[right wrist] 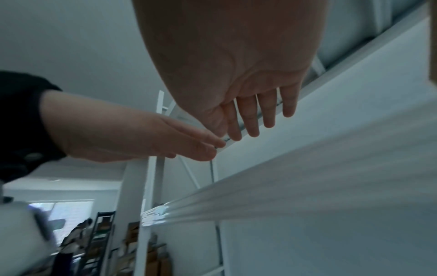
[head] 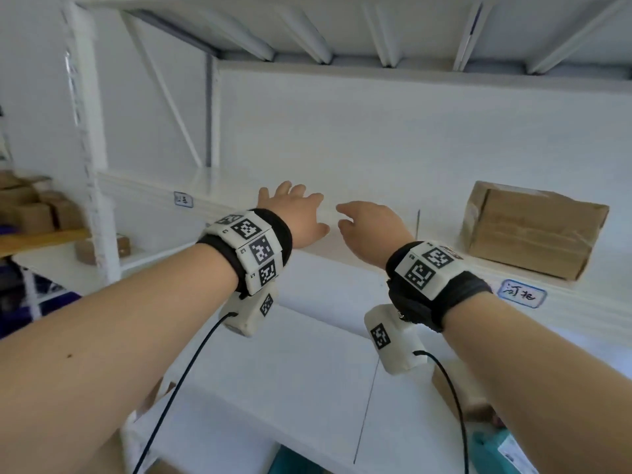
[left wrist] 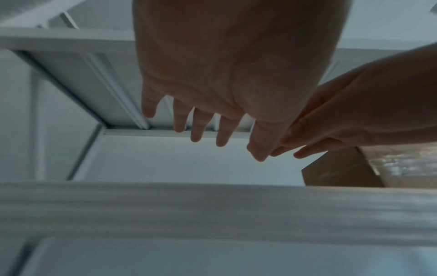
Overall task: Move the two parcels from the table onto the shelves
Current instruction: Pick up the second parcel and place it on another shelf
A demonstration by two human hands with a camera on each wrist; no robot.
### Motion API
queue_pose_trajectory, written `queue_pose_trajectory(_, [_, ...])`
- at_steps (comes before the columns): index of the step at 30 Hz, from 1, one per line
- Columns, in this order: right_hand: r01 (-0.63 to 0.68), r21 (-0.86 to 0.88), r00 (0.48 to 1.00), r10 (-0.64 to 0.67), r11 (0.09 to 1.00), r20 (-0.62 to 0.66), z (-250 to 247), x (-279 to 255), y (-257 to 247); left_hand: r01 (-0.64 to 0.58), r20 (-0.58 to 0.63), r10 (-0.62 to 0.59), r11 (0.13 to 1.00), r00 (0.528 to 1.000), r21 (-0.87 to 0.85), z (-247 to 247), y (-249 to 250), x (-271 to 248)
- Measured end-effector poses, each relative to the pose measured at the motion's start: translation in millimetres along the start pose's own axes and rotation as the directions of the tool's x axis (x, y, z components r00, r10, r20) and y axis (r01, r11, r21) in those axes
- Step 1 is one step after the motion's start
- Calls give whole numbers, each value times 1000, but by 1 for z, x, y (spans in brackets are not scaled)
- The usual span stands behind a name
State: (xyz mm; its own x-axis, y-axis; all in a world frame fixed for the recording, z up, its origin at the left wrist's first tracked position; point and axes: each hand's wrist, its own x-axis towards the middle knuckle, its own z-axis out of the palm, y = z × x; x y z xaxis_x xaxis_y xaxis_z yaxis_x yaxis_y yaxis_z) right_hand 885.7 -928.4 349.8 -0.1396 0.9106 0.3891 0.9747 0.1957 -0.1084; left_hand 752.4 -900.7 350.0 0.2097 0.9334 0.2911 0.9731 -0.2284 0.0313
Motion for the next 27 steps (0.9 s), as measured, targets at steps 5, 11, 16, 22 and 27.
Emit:
queue_pose_trajectory(5, [133,60,990,-135,989,30,40,-12,-32,134,43,-135,991,990,30,19,-34,-40])
queue_pose_trajectory(11, [202,153,961,-226,967,161,102,-42,-67,267,171,-284,956,943,118,60,-65,-98])
queue_pose_trajectory(16, [239,192,923,-284,952,260,154,-64,-98,378,239,-398,917,886,127,94,-101,-146])
queue_pose_trajectory(22, [354,164,871,-389,921,300,201,-57,-151,504,159,-514,858,843,102,118,-165,-178])
queue_pose_trajectory(27, [404,178,840,-441,897,316,236,-27,-217,544,166,-552,834,817,95,124,-235,-181])
